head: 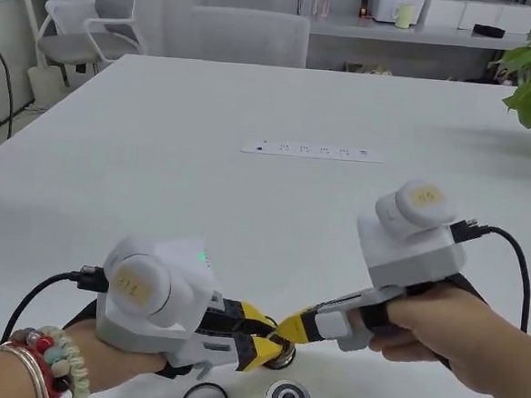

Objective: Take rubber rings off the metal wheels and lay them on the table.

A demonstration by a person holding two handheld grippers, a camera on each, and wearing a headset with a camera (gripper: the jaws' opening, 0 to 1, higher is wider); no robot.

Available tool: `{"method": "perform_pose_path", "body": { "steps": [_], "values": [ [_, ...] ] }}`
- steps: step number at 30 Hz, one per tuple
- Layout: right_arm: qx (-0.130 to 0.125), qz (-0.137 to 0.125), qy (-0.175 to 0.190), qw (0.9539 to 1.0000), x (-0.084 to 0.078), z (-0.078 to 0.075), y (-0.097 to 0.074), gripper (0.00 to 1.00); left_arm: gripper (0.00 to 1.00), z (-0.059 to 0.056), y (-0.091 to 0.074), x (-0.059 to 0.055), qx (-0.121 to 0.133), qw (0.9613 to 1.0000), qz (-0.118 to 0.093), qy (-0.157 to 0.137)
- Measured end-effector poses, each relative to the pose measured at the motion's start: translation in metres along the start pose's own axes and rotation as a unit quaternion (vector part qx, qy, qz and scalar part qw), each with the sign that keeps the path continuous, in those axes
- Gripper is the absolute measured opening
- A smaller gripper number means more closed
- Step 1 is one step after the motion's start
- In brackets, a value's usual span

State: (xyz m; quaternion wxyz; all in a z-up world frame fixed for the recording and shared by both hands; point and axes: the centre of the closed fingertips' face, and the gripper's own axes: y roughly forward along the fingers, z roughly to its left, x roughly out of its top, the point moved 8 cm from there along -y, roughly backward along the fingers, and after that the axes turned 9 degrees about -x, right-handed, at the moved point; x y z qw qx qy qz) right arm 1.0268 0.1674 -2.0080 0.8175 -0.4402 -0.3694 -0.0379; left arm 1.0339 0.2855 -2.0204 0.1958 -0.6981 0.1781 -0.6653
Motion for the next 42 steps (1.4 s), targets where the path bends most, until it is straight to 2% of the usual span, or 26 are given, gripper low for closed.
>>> {"method": "perform_pose_path", "body": {
  "steps": [3,6,10,14,16,21,25,31,37,42],
  "values": [
    [-0.005,0.000,0.001,1.0000,0.000,-0.002,0.000,0.00,0.09,0.001,-0.001,0.002,-0.005,0.9999,0.008,-0.008],
    [-0.011,-0.001,0.002,0.9999,0.000,-0.003,-0.001,0.00,0.14,0.001,-0.005,0.011,-0.012,0.9997,-0.014,-0.017],
    [-0.017,-0.009,0.014,0.9997,0.002,-0.009,-0.005,0.00,0.18,0.002,-0.011,0.018,-0.015,0.9995,-0.020,-0.021],
    [-0.022,-0.010,0.022,0.9995,0.001,-0.013,-0.008,0.00,0.26,0.000,-0.022,0.031,-0.026,0.9988,-0.037,-0.018],
    [-0.023,-0.012,0.025,0.9993,0.002,-0.014,-0.008,0.00,0.30,-0.002,-0.027,0.036,-0.031,0.9987,-0.039,-0.008],
    [-0.022,-0.019,0.027,0.9992,0.005,-0.013,-0.011,0.00,0.42,-0.007,-0.036,0.043,-0.036,0.9989,-0.020,0.023],
    [-0.021,-0.023,0.026,0.9992,0.006,-0.010,-0.014,0.00,0.51,-0.012,-0.043,0.056,-0.047,0.9980,-0.029,0.032],
    [-0.020,-0.033,0.027,0.9989,0.010,-0.006,-0.019,0.00,0.60,-0.020,-0.056,0.070,-0.051,0.9968,-0.031,0.053],
    [-0.018,-0.041,0.025,0.9987,0.013,-0.005,-0.021,0.00,0.67,-0.027,-0.075,0.078,-0.048,0.9958,-0.033,0.070],
    [-0.015,-0.045,0.025,0.9986,0.015,-0.004,-0.023,0.00,0.72,-0.032,-0.092,0.082,-0.035,0.9956,-0.034,0.080]
  ]
}}
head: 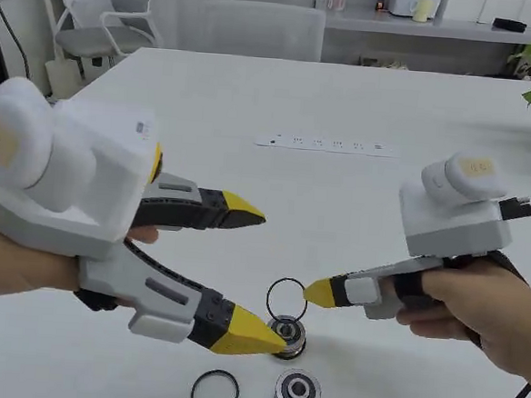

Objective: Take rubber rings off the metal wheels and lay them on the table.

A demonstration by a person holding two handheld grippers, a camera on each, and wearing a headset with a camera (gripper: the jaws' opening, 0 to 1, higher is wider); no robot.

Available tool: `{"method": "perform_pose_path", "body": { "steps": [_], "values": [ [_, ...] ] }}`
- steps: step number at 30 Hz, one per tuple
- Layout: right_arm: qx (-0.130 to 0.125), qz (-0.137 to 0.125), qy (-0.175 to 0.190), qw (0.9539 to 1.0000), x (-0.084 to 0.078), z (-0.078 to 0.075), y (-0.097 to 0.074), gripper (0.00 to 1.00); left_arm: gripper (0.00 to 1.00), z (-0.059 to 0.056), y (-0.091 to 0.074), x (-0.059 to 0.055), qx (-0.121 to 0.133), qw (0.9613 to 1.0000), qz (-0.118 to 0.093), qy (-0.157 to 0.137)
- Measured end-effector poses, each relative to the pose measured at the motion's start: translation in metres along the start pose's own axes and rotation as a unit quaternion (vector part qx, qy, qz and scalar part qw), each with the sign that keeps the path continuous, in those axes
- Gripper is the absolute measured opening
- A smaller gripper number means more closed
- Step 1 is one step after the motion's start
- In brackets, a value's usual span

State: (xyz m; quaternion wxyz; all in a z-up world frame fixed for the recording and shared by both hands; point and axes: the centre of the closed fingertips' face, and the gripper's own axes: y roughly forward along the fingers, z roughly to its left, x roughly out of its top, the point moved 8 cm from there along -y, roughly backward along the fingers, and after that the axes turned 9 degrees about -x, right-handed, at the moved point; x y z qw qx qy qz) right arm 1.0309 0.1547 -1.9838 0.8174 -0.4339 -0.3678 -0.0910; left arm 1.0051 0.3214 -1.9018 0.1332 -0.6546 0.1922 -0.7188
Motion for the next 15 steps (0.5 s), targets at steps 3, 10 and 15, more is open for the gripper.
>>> {"method": "perform_pose_path", "body": {
  "steps": [3,10,15],
  "values": [
    [0.003,-0.004,-0.002,1.0000,0.003,0.002,-0.002,0.00,0.76,-0.003,-0.010,0.001,0.011,0.9999,0.005,0.007],
    [0.013,-0.014,-0.004,0.9998,0.008,0.007,-0.004,0.00,0.81,-0.010,-0.037,-0.001,0.047,0.9989,-0.002,0.003],
    [0.021,-0.016,-0.003,0.9996,0.010,0.010,-0.005,0.00,0.87,-0.020,-0.051,-0.009,0.066,0.9978,-0.003,-0.007]
  ]
}}
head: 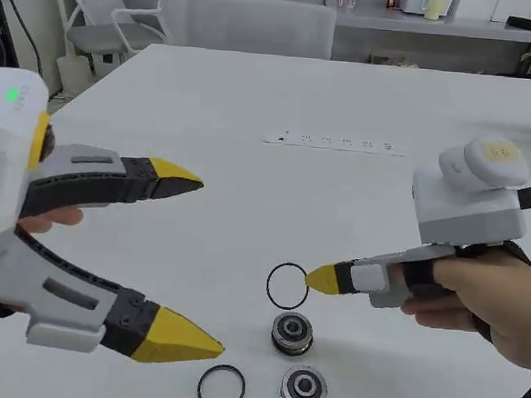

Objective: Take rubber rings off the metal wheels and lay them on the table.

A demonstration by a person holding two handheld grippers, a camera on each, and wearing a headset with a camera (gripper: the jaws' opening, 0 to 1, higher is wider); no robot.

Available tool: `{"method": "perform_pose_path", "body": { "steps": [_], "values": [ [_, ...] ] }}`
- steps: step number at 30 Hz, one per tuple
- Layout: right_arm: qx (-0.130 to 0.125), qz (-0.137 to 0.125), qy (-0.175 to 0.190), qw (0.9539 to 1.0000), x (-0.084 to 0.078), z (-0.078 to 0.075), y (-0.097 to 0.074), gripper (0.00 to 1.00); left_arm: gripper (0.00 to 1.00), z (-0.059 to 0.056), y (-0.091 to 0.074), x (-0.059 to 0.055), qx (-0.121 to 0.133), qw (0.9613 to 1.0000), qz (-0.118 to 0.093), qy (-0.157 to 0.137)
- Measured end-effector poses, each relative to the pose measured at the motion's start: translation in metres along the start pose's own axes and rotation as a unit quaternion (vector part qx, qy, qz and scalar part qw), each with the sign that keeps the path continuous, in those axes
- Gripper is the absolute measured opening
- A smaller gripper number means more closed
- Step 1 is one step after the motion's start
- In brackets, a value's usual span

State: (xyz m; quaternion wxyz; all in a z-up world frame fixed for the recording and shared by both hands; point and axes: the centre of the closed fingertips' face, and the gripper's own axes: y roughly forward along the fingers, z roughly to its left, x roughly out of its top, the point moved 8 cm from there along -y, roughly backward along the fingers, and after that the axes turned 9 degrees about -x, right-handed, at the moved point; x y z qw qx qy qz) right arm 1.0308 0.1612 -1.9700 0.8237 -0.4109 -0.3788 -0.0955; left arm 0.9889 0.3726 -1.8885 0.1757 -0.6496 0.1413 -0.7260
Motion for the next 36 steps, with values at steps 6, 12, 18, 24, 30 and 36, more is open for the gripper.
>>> {"method": "perform_pose_path", "body": {
  "steps": [6,12,18,24,30,36],
  "values": [
    [0.016,-0.004,0.001,0.9999,0.004,0.008,0.000,0.00,0.90,-0.007,-0.019,-0.013,0.035,0.9991,-0.002,-0.025],
    [0.034,0.000,-0.003,0.9994,0.006,0.019,0.005,0.00,0.91,-0.015,-0.036,-0.026,0.072,0.9960,-0.009,-0.051],
    [0.050,0.014,-0.019,0.9985,0.004,0.033,0.010,0.00,0.92,-0.025,-0.041,-0.037,0.088,0.9935,-0.009,-0.072],
    [0.069,0.035,-0.034,0.9964,-0.002,0.047,0.019,0.00,0.94,-0.033,-0.041,-0.046,0.094,0.9915,-0.009,-0.089],
    [0.078,0.066,-0.049,0.9936,-0.012,0.054,0.029,0.00,0.94,-0.039,-0.038,-0.051,0.098,0.9897,-0.012,-0.103],
    [0.080,0.089,-0.055,0.9913,-0.020,0.054,0.037,0.00,0.94,-0.042,-0.034,-0.057,0.097,0.9889,-0.007,-0.112]
  ]
}}
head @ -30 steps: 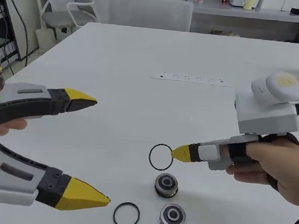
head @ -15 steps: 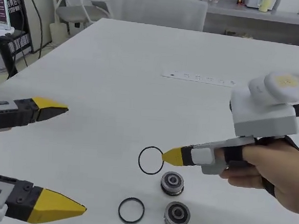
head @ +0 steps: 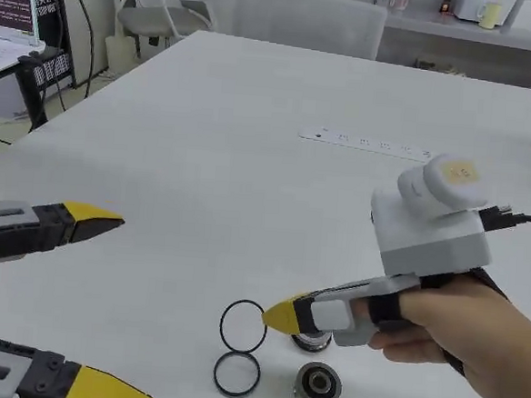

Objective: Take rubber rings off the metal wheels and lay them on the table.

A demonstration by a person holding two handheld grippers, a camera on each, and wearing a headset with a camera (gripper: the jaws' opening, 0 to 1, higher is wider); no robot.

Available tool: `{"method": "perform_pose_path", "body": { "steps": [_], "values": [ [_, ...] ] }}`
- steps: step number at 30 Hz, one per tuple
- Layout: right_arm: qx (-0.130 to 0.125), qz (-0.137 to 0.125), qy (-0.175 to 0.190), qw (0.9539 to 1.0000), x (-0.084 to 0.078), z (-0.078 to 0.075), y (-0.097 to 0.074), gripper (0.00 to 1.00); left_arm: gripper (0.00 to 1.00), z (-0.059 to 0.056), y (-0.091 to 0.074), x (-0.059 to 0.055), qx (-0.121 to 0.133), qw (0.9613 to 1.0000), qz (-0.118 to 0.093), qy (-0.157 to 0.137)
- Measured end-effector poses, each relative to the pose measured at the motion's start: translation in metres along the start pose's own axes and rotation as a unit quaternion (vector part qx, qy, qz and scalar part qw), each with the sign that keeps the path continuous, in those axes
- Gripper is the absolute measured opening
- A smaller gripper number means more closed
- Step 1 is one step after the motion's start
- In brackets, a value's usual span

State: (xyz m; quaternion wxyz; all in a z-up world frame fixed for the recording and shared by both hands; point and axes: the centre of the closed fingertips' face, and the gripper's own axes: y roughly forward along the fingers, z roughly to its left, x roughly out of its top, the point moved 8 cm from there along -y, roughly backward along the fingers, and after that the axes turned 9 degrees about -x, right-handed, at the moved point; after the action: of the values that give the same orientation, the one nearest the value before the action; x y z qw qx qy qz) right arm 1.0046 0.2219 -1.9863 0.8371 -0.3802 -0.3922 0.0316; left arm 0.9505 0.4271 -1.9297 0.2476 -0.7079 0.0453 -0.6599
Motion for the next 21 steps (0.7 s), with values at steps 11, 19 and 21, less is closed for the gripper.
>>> {"method": "perform_pose_path", "body": {
  "steps": [11,19,21],
  "values": [
    [-0.006,0.033,-0.008,0.9994,-0.009,0.000,0.010,0.00,0.93,0.000,0.003,-0.004,0.001,1.0000,0.004,-0.008],
    [-0.015,0.052,-0.011,0.9984,-0.016,-0.001,0.016,0.00,0.91,0.000,0.004,-0.008,0.007,0.9997,0.021,-0.007],
    [-0.016,0.053,-0.010,0.9984,-0.016,-0.002,0.016,0.00,0.91,-0.001,0.004,-0.008,0.006,0.9997,0.021,-0.008]
  ]
}}
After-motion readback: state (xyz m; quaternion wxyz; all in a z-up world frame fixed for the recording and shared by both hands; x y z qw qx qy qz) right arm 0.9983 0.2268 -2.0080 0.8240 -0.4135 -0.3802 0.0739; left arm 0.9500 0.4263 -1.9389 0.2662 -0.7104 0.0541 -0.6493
